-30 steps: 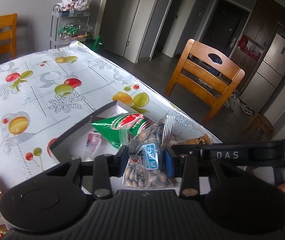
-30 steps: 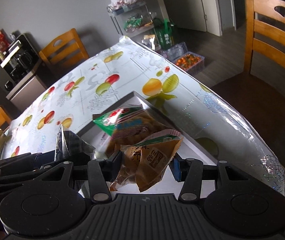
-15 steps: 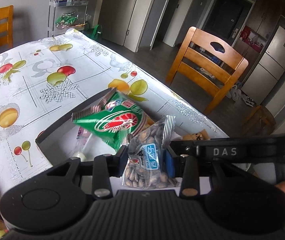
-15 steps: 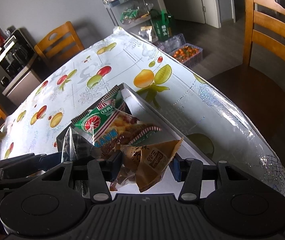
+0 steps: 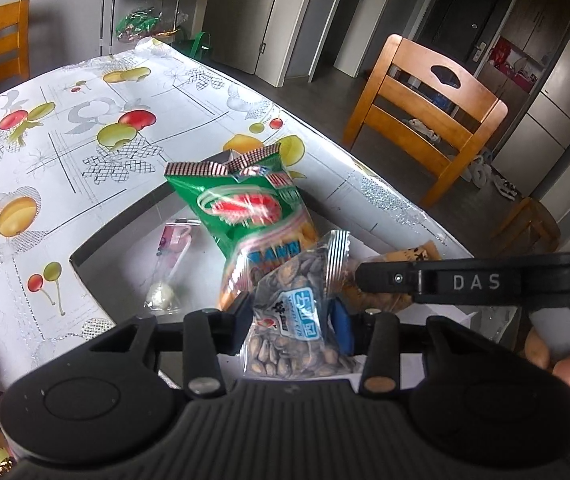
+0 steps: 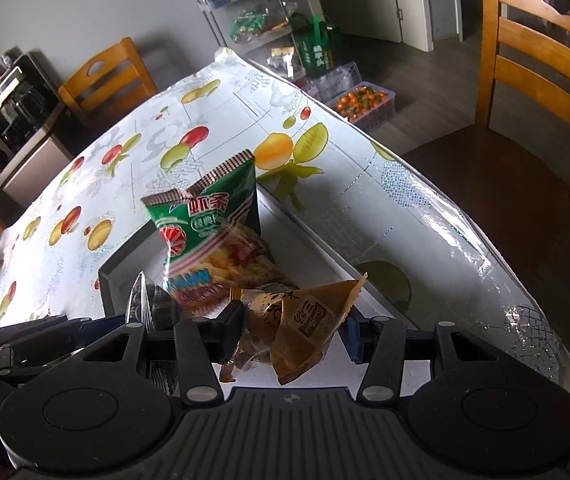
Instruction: Organize snacks
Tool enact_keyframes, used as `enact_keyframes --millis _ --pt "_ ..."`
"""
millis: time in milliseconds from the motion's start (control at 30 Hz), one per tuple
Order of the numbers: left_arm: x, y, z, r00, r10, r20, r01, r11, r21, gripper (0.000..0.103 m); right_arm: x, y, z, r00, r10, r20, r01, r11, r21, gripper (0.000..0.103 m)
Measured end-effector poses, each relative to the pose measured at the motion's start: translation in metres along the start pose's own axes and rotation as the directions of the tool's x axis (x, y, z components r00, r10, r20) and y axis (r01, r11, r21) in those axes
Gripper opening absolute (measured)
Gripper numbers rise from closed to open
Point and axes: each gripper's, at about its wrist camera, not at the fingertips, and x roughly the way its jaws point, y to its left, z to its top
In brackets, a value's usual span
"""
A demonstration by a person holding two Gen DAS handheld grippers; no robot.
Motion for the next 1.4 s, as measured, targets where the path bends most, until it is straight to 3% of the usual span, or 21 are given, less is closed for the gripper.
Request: enact_keyframes --millis 300,333,367,500,567,900,1400 --pt "0.005 -0.003 -0.002 0.999 0.024 -0.031 -0.024 1.000 0.019 0.050 0.001 0.000 0.000 1.000 -0.009 0.007 0.009 1.000 0.002 0.053" --pt "0.006 -0.003 -0.002 0.999 0.028 -0.034 -0.027 0.999 0.020 0.055 0.000 0.000 0.000 1.000 -0.010 0.009 0.010 1.000 0.001 0.053" --pt "0.007 -0.003 -0.002 0.999 0.028 -0.039 -0.028 0.999 0.023 0.068 0.000 0.000 0.000 1.000 -0.010 0.011 0.010 1.000 0.000 0.053" --pt "0.007 -0.005 -0.004 0.999 0.031 -0.031 -0.029 0.999 0.037 0.077 -0.002 0.000 0.002 1.000 -0.011 0.016 0.011 1.000 0.000 0.053" --pt "0.007 -0.006 -0.004 0.999 0.033 -0.027 -0.032 0.999 0.042 0.087 -0.003 -0.001 0.002 1.000 -0.013 0.021 0.013 1.000 0.000 0.055" --pt "0.001 -0.003 -0.007 1.000 0.014 -0.027 -0.013 0.999 0.044 0.091 -0.014 0.003 0.008 0.998 -0.010 0.067 0.011 1.000 -0.005 0.059" --pt "-0.036 0.012 -0.024 0.997 0.073 0.018 -0.074 0.995 0.067 0.091 -0.022 0.040 0.008 0.995 0.034 0.099 -0.027 0.997 -0.079 0.077"
